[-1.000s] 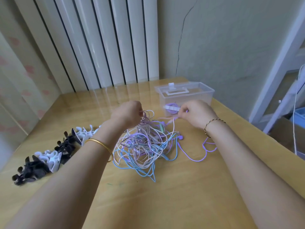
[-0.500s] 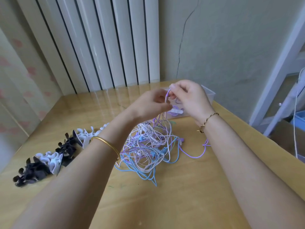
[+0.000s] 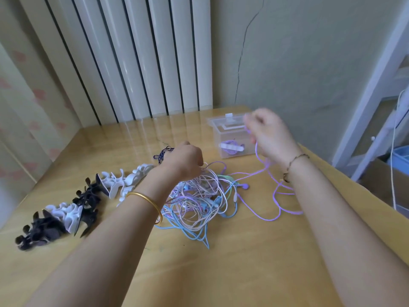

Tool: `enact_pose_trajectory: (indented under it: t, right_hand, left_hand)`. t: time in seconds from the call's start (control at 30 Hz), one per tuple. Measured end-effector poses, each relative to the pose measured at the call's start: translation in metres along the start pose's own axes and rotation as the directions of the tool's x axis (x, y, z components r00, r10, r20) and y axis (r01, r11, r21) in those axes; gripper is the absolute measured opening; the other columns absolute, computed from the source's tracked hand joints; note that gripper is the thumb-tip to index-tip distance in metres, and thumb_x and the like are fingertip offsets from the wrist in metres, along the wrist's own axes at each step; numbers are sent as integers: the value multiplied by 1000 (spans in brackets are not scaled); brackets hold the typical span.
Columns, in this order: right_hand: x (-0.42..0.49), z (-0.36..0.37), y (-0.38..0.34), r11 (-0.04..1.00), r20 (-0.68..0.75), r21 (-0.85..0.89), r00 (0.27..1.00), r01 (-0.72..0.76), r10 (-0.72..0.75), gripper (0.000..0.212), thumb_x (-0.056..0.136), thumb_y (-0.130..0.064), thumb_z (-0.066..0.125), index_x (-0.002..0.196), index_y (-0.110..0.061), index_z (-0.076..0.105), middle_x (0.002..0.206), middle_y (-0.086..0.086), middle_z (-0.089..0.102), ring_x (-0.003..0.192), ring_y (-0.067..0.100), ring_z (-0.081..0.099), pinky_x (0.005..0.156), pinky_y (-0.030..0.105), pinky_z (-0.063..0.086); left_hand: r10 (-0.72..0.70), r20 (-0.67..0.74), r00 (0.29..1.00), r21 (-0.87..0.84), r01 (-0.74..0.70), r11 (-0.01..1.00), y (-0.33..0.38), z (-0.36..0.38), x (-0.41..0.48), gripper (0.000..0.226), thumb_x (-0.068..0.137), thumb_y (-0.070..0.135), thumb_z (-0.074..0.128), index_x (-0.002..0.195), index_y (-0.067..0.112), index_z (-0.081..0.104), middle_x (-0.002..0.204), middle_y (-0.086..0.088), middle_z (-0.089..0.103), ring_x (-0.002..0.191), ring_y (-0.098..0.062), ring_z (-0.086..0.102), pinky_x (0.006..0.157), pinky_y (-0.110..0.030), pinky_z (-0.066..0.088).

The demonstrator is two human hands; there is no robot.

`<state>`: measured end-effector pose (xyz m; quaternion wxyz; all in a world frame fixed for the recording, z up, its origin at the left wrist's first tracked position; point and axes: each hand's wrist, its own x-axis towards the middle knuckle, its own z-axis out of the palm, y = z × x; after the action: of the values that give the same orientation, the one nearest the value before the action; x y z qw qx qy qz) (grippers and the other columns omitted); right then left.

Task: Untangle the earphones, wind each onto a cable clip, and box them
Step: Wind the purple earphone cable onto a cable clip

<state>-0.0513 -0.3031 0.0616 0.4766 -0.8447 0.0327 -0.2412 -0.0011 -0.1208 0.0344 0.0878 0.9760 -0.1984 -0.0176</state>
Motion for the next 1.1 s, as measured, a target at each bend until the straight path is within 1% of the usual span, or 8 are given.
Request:
enact_pose_trajectory:
  t: [0.07,0.17,0.3,0.4,0.53,0.7,0.87,1.1]
  right_hand:
    - [-4,1,11,886,161,-463,985,23,58,32,89,-39,55,66,-19,46,62,-4,50,67,20,52,57,28,35]
    - [-16,-1,12,644,341,-762,889,70,306,37,83,-57,56,71,-22,55,74,-5,54,83,21,54,63,26,37]
    - [-19,-7,20,677,537,-721,735,146,414,38,75,-57,68,65,-21,61,65,-7,61,66,16,51,64,27,39]
    - [-18,-14,20,789,637,-606,656,101,405,28,77,-45,73,84,-19,67,65,-6,68,56,5,48,54,20,35]
    - [-12,-22,19,749,676,-646,566,149,471,26,77,-41,74,89,-21,63,67,-9,71,58,-4,52,60,18,36]
    - [-4,-21,18,717,556,-684,733,135,392,21,86,-20,66,66,-19,61,38,-9,54,48,6,45,51,22,34]
    - [5,-12,11,900,337,-431,936,60,99,24,86,-18,63,62,-19,60,52,-4,53,52,13,45,54,26,35]
    - [6,1,-16,972,54,-108,977,209,-204,11,86,-17,61,76,-17,66,49,-19,54,57,9,49,65,28,42]
  left_hand:
    - [-11,-9,1000,41,11,999,0,-1,-2,24,90,27,60,113,21,64,121,-7,44,110,-26,52,99,-42,39]
    - [-50,-34,998,88,52,995,0,-1,-3,23,92,26,57,112,18,64,122,-8,44,108,-30,54,98,-41,35]
    - [-83,-75,994,141,93,986,-2,2,-1,24,92,15,54,114,15,62,122,-10,46,108,-32,54,95,-41,36]
    - [-77,-83,994,156,90,984,-3,3,0,23,92,14,54,113,15,62,120,-10,46,108,-32,53,94,-41,37]
    - [-66,-99,993,146,80,986,-2,2,1,23,91,12,53,111,15,63,118,-10,47,106,-32,52,87,-39,39]
    - [-38,-97,995,124,49,991,-1,-2,-2,23,91,13,54,112,16,64,121,-11,48,110,-33,49,87,-38,43]
    - [42,-94,995,32,-39,999,11,-10,-2,34,88,17,55,122,21,59,126,-8,49,120,-31,40,104,-42,36]
    - [116,-71,991,-507,-136,851,43,-16,-6,45,86,14,62,130,11,53,126,-5,58,113,-19,55,98,-30,45]
